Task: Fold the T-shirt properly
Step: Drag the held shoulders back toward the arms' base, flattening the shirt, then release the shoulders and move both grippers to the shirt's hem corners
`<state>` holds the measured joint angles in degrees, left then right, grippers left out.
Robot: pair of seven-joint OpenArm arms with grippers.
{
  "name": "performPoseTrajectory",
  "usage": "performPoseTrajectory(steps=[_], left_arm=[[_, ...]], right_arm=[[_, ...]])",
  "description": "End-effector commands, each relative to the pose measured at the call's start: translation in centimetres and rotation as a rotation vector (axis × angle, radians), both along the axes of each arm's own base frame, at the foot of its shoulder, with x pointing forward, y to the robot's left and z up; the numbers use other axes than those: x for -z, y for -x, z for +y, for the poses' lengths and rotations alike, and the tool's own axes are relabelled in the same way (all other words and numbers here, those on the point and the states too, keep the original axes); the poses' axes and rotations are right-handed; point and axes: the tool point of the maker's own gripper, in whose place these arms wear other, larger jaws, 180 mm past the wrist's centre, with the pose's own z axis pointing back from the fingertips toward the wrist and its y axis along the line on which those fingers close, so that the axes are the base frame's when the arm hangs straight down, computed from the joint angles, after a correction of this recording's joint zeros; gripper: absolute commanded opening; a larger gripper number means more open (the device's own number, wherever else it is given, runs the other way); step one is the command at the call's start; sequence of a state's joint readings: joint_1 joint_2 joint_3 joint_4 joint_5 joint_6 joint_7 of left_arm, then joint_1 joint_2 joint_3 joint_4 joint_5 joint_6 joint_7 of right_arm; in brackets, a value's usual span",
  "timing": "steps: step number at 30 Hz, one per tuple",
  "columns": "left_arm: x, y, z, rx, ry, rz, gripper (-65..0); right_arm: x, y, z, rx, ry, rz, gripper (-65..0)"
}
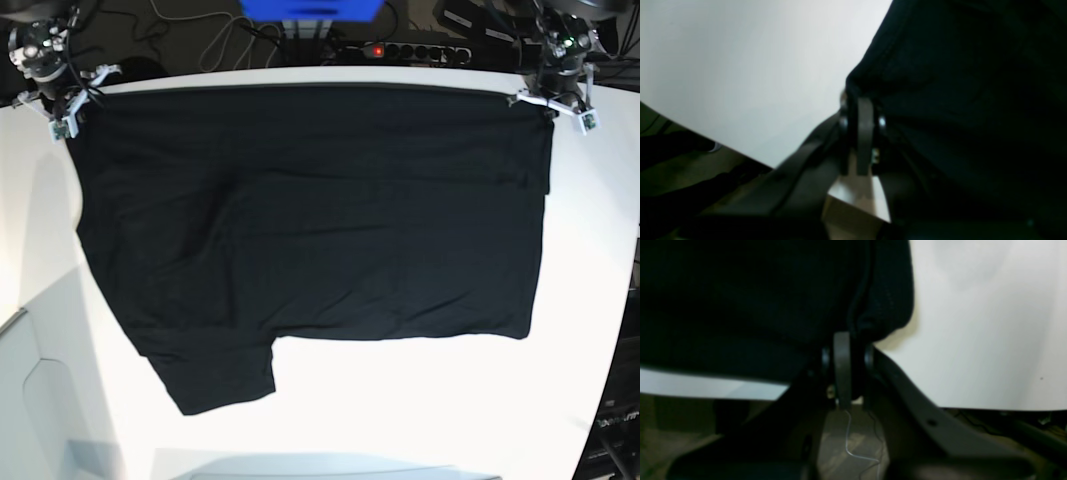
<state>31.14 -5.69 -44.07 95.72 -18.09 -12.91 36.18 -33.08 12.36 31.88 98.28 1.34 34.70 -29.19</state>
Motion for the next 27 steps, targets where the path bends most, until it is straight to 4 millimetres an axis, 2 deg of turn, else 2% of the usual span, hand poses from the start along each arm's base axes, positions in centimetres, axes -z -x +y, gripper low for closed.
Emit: performPoseTrajectory(steps=[1, 7, 14, 16, 20, 22, 25, 27], left_arm=[[-0.3, 0.8, 0.8, -0.004, -0.027, 0.016, -64.7], [-0.3, 0.9, 0.6, -0.001, -0.023, 0.019, -64.1], [-0.4, 1.1, 0.7, -0.001, -0.027, 0.020, -63.6], [-0.5, 1.0, 0.7, -0.001, -0.027, 0.018, -60.0], [-0.4, 0.9, 0.6, -0.003, -0.024, 0.014, -43.8], [-0.9, 0.6, 0.6, 0.002, -0.033, 0.002, -38.3], [-2.4, -0.5, 0.4, 0.023, -0.058, -0.037, -36.8], [-3.4, -1.1, 0.3, 0.034, -0.075, -0.065, -36.7]], right_arm=[[-0.3, 0.6, -0.9, 0.003, 0.031, 0.024, -65.0], [-0.4, 0.7, -1.0, 0.014, 0.034, 0.020, -65.0], [-1.6, 0.2, -0.6, -0.008, 0.052, -0.005, -64.7], [-2.2, -0.1, -0.5, -0.018, 0.059, -0.019, -59.4], [-2.6, -0.6, -0.4, -0.024, 0.065, -0.035, -44.3], [-2.7, -0.7, -0.4, -0.024, 0.064, -0.038, -38.1], [-3.1, -0.7, -1.2, -0.001, 0.076, -0.053, -33.1], [-3.4, -1.5, -1.3, 0.029, 0.069, -0.087, -32.7]])
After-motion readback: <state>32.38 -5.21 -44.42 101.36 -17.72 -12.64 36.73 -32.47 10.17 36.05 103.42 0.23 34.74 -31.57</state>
